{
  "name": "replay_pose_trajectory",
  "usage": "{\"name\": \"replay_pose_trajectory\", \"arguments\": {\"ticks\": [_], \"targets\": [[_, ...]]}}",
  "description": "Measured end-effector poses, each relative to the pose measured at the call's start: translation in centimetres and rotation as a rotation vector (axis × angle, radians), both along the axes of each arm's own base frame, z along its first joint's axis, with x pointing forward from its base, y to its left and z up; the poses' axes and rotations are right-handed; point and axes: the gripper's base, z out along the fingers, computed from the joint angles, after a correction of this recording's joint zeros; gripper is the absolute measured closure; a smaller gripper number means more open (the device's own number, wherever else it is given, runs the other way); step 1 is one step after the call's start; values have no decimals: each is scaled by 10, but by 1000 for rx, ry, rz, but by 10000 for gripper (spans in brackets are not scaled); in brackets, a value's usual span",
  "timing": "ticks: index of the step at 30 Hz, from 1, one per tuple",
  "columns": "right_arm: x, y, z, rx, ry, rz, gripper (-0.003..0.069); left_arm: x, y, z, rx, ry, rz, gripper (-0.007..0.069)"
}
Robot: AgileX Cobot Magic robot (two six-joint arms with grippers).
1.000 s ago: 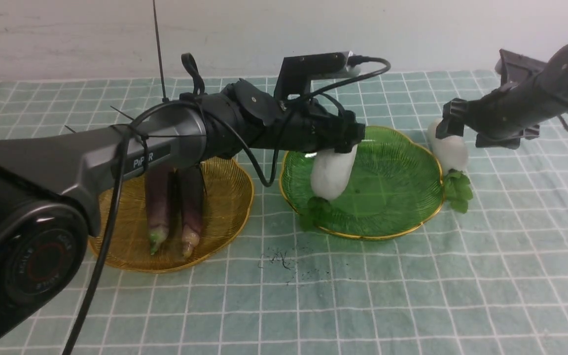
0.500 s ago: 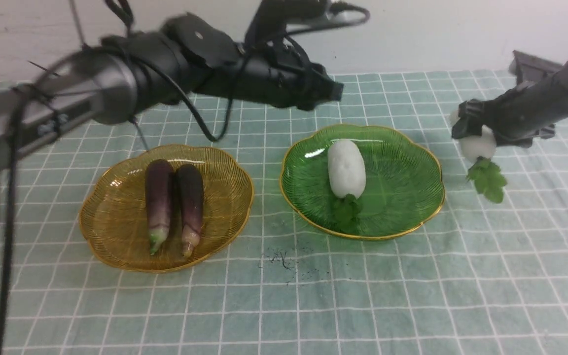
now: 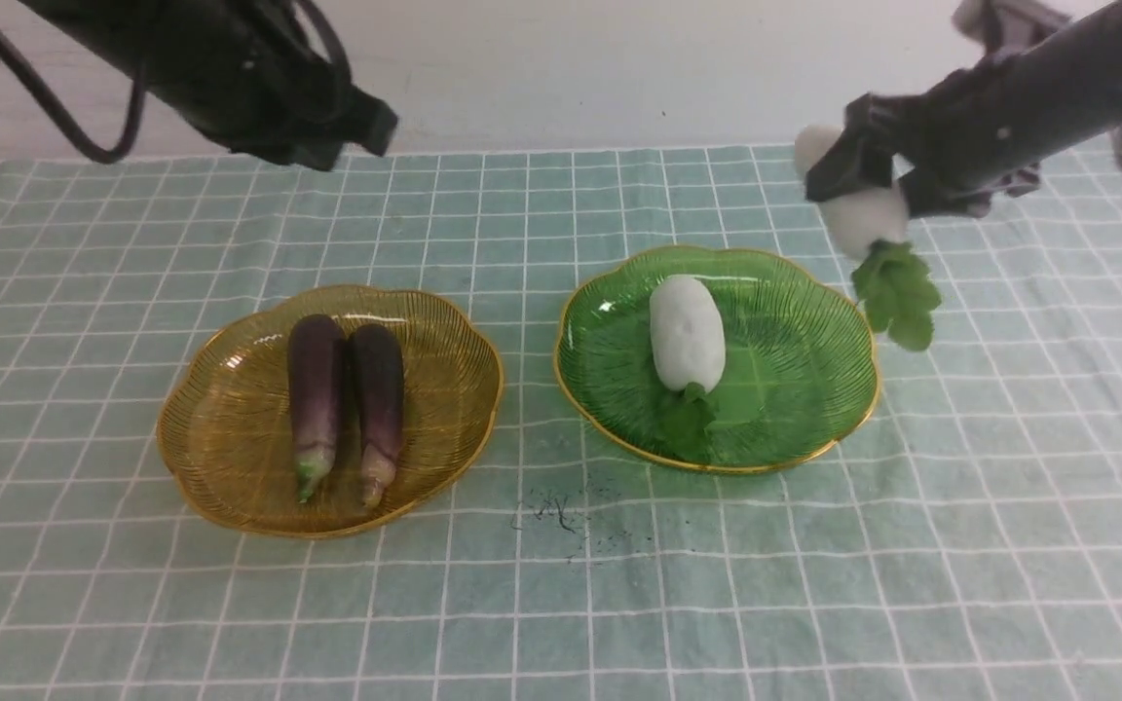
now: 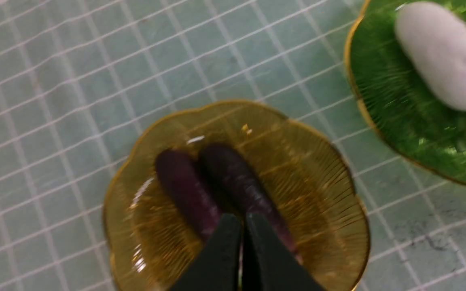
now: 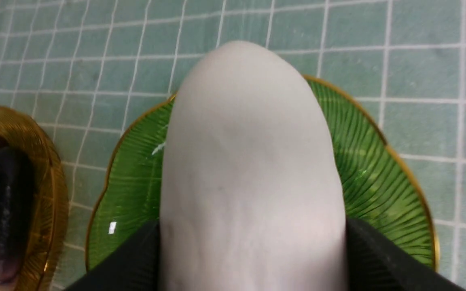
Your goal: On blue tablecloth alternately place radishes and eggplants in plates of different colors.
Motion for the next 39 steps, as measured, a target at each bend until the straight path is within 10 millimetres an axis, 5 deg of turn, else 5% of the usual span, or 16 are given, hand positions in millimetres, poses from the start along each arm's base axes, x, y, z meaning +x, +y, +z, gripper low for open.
{"name": "replay_pose_trajectory", "arguments": {"ticks": [6,11,17,21,26,29,32,33,34,35,36,37,39], "targets": [[7,12,-31,2,68,-8,150,-43,19,18,46,-34,53,632],[7,12,-31,4,76,-15,69,-84,29,20,4,-64,60,632],[2,12,-15,9,53,-9,39,-132,40,24,-49,-117,65,632],[-14,4,21,8,42,26,117,-165,47,27,-90,-158,64,632],[-60,-31,115,-68,-66,51,469,-207,58,31,-130,-234,58,632],[-102,-49,171,-111,-206,3,618,-227,63,29,-143,-272,57,632],[-152,-58,214,-165,-331,-37,659,-243,68,22,-157,-304,59,632],[-191,-60,235,-200,-403,-57,667,-248,69,18,-170,-324,61,632],[-201,-60,240,-209,-425,-62,668,-249,69,17,-172,-327,62,632],[-240,-60,252,-230,-506,-86,671,-252,70,10,-184,-344,65,632],[-250,-60,254,-235,-528,-96,671,-253,70,9,-185,-347,65,632],[-288,-59,257,-238,-628,-133,671,-257,71,3,-204,-372,70,632],[-314,-59,255,-233,-721,-173,671,-259,72,-2,-215,-391,72,632]]}}
